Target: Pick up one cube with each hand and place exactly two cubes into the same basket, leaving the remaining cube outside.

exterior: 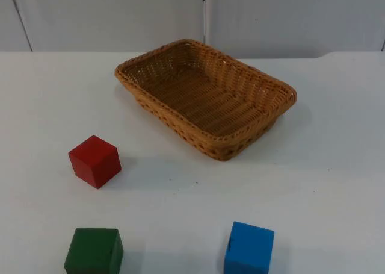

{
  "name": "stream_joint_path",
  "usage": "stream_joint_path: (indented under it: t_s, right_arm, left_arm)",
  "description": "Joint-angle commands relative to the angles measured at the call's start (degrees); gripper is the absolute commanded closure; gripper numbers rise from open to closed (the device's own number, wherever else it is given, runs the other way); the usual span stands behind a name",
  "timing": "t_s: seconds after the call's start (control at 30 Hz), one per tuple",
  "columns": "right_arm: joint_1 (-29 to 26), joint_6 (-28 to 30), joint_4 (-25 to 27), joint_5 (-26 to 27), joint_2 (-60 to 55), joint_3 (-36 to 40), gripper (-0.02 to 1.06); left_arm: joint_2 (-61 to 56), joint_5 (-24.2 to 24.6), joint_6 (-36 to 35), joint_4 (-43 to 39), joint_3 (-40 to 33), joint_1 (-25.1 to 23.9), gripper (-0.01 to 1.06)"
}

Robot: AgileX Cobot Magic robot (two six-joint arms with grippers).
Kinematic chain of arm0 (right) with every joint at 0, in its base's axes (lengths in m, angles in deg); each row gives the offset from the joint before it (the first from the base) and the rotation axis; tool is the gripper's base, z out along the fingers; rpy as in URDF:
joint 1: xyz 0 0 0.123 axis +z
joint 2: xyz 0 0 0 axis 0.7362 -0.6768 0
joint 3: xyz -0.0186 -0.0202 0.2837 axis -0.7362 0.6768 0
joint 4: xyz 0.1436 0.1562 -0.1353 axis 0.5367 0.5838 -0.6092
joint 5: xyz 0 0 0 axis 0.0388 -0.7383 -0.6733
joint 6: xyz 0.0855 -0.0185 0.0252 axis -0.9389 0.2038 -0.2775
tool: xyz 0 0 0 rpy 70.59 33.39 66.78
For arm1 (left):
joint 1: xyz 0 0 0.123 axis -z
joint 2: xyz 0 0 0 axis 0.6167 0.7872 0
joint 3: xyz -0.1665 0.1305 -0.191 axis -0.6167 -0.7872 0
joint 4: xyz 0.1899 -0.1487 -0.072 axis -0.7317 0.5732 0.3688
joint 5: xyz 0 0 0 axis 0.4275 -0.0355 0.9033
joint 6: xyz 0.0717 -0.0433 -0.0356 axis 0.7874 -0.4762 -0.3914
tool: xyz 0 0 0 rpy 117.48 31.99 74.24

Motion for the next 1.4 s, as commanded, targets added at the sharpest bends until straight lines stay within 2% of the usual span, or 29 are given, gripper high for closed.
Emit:
stream_joint_path:
  t_s: [0.0, 0.4, 0.6, 0.73, 0.97, 1.37]
  right_arm:
    - [-0.4, 1.1, 0.0, 0.3, 0.2, 0.4, -0.01]
    - [-0.4, 3.2, 0.1, 0.6, 0.2, -0.4, -0.01]
    - [-0.4, 4.4, 0.1, 1.4, -1.0, -4.2, -0.01]
    - [-0.4, 4.7, 0.1, 2.5, -5.9, -7.5, -0.01]
    - [-0.4, 4.7, 0.1, 4.7, -12.8, -10.1, -0.01]
    - [-0.4, 5.0, 0.1, 8.7, -19.8, -10.7, -0.01]
  left_arm:
    - [-0.2, -0.2, -0.4, -0.1, -0.2, -0.1, 0.00]
    - [-0.2, -0.5, -0.4, 0.0, -0.1, -0.1, 0.00]
    - [-0.2, -2.1, -0.4, 0.1, 2.0, -0.1, 0.00]
    - [-0.2, -4.0, -0.4, 0.1, 2.6, -0.1, 0.00]
    - [-0.2, -4.2, -0.5, 0.8, 2.6, -0.1, 0.00]
    - [-0.2, -5.7, -2.7, 4.3, 2.6, -0.1, 0.00]
